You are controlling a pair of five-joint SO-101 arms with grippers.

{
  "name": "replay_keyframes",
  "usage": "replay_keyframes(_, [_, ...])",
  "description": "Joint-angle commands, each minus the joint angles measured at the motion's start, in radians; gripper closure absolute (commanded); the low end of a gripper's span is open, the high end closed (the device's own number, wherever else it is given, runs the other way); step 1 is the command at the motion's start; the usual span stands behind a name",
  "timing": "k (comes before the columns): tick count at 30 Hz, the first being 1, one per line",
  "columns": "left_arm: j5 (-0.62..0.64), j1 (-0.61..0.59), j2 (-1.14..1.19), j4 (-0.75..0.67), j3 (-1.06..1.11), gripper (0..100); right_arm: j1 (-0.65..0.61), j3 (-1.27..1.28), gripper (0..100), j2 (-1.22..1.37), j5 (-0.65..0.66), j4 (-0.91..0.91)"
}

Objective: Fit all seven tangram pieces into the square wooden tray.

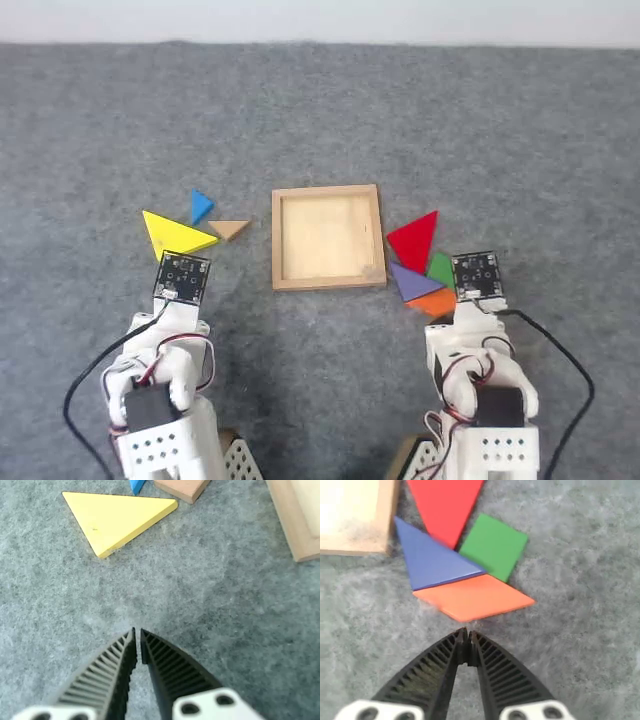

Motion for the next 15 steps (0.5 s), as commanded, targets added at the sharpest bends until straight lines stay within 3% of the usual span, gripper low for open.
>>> replay_keyframes(1, [0.009,0.006,-0.020,0.005,-0.013,98,-0.061,-0.063,99.0,-0.001,0.055,-0.019])
replay_keyframes(9, [0.009,0.006,-0.020,0.005,-0.013,98,-0.214,-0.333,99.0,0.041,-0.080,-0.012])
replay_keyframes(15, [0.009,0.006,-0.020,0.005,-0.013,98,-0.266,-0.493,98.9,0.348,-0.137,-0.044])
